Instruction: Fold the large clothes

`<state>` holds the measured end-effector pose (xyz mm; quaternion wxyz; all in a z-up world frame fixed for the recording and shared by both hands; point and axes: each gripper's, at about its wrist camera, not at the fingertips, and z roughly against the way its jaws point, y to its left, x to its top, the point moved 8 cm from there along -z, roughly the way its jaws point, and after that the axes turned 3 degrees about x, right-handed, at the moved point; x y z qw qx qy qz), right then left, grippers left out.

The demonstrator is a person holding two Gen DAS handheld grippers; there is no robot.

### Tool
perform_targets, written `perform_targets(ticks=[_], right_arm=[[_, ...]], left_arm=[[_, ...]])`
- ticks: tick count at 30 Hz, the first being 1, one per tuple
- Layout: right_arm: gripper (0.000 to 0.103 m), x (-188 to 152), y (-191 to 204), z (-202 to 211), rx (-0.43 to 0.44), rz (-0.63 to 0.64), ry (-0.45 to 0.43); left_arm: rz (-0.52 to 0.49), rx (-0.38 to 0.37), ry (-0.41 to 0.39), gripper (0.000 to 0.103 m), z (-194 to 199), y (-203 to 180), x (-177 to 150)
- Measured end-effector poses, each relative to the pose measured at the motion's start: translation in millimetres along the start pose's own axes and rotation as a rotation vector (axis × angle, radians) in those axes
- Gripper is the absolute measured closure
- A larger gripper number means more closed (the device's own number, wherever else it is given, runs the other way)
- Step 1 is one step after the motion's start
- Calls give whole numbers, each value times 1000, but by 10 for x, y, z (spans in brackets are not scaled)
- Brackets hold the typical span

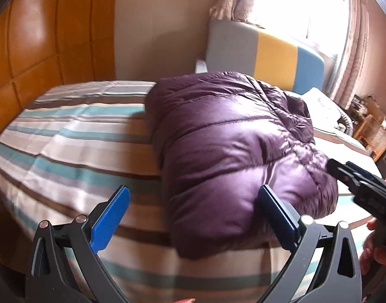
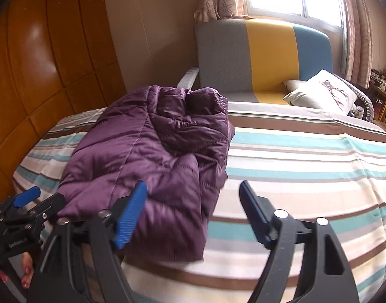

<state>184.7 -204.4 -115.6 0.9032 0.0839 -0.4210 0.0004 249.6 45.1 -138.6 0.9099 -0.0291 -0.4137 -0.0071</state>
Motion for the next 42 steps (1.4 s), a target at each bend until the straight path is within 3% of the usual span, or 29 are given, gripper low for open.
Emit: perform_targets(ticks=[1,4,8,14,20,42], right_arm=[[26,-36,7,64,2,5,-6],[11,-101,-8,199,17,-7,-19],[3,-260,18,398,-7,-11,-36],[3,-527,96,576,-39,-4,-38],[3,-706,151,576,-50,18,-21],[3,-670,139,600,-48,14,-32]], left_arm=[[-2,18,-5,2,48,23,-39],[-12,46,7,2,114,70,-116],[-44,90,31,2,233,78,-281],[-36,127,17,2,405,128,-384],[-42,111,-8,2,536,126,-455],[-37,79,-25,2,602,75,-464]])
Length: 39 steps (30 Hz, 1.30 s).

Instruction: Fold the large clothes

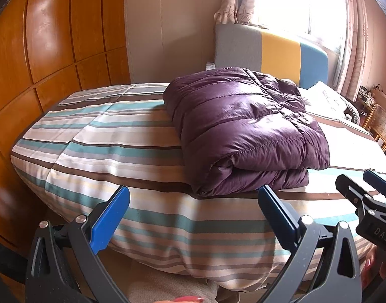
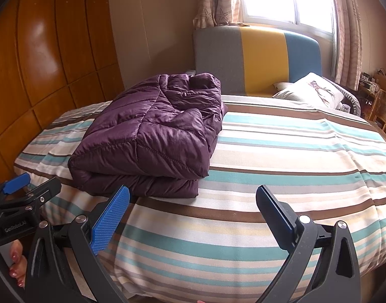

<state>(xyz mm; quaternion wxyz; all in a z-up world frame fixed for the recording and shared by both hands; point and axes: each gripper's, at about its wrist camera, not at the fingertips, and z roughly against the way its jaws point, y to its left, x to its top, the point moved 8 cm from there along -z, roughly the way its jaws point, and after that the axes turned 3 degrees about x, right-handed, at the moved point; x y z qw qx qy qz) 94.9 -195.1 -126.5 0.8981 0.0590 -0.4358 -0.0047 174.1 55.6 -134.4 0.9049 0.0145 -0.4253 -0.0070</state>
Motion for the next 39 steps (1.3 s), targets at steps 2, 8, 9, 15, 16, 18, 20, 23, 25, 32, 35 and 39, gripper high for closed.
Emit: perform_targets(ticks=[2,8,9,15,16,18,20,23,25,32,35,39], right_arm=[[3,2,2,3,2,1,-1],[3,-2,-1,-3,4,0,4],[3,-1,0,-4,5,1,5],[3,-3,17,-21,2,2,6],[3,-4,18,-20,4,0,6],[3,-5,20,-25,4,0,9],[3,-5,25,-25,6,-1,8],[3,-6,32,-40,7,-4,10],[3,-7,31,-47,7,-6,12],[3,-7,38,-41,7,-7,9],[3,-6,42,-41,6,-6,9],[3,-4,48,-41,7,-4,10]], left_arm=[[1,0,-2,2,0,0,2],[7,-1,0,2,4,-1,2],[8,0,-1,2,8,4,1],[9,1,-4,2,11,6,3],[8,0,-3,2,11,4,0],[8,0,-4,2,10,1,0],[6,0,-3,2,10,-1,0],[9,1,-6,2,14,4,1],[11,0,-6,2,16,5,0],[12,-8,-5,2,23,-10,-10],[18,-13,-5,2,26,-3,-8],[25,-18,-2,2,24,-1,-10]])
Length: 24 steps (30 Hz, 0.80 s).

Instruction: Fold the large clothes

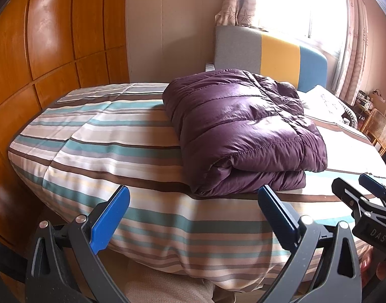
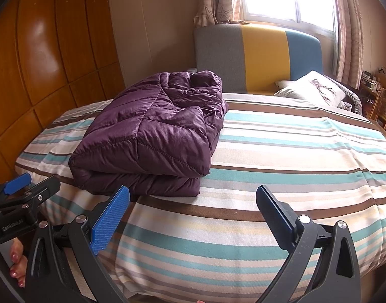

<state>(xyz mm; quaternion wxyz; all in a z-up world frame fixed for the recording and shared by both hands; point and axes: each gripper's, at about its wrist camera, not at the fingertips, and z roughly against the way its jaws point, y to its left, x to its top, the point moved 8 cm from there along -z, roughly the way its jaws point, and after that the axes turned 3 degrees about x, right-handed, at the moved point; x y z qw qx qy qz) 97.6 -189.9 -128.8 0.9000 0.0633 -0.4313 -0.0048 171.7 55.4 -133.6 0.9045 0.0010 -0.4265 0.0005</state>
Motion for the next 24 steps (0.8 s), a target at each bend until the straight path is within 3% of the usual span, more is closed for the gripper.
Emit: perform_targets(ticks=[18,24], right_arm=[[3,-17,-6,-20,1,-4,8],[3,-20,-18,-26,4,-13,9]], left_arm=[[-1,7,-12,2,20,4,-10],[-5,2,27,2,-44,-16,-37]])
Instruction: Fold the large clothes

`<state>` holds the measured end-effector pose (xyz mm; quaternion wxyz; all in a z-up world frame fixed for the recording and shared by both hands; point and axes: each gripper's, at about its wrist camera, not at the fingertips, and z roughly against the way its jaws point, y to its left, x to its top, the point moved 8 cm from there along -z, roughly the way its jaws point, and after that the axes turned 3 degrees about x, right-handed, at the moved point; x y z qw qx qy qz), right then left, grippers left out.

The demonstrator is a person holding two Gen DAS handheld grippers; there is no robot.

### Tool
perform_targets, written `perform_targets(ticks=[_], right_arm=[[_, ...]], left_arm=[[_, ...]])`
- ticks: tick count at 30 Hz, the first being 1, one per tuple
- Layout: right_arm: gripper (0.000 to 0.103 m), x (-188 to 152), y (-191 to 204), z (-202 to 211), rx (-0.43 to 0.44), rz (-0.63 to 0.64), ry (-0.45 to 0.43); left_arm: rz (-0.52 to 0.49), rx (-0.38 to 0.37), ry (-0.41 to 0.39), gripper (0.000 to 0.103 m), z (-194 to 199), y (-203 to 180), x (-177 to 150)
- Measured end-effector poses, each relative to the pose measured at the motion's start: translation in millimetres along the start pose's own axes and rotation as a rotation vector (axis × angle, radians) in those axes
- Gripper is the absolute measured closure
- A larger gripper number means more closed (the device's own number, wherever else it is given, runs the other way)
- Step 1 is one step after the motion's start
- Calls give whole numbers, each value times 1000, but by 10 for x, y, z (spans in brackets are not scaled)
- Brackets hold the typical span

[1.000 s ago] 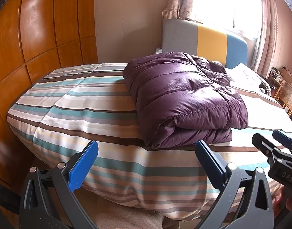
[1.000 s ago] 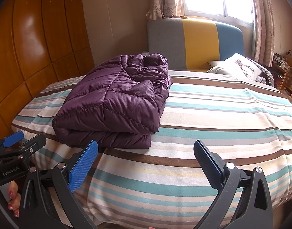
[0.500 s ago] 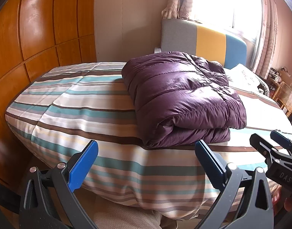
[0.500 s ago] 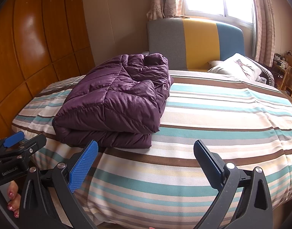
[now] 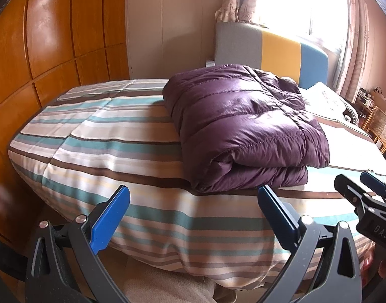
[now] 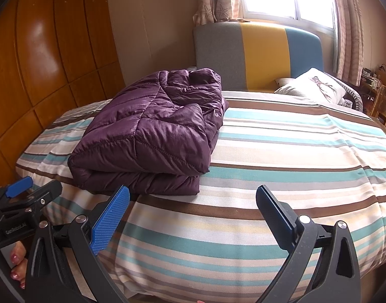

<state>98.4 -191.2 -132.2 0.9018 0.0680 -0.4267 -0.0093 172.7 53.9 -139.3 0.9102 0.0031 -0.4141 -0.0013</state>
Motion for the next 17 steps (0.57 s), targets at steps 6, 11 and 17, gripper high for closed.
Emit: perform_targets(ticks=[6,11,17], right_arm=[[3,-9,-22,-19,2,-9,7],[3,-12,-59,-50,6,-26,15],[3,23,-210,-94,-2,-57,24]], left_arm=[[-5,-18,13,2,-26,-35,1],[-13,-34,32,2,-64,-78,-14],[-35,-35,53,2,-145,-94,36]])
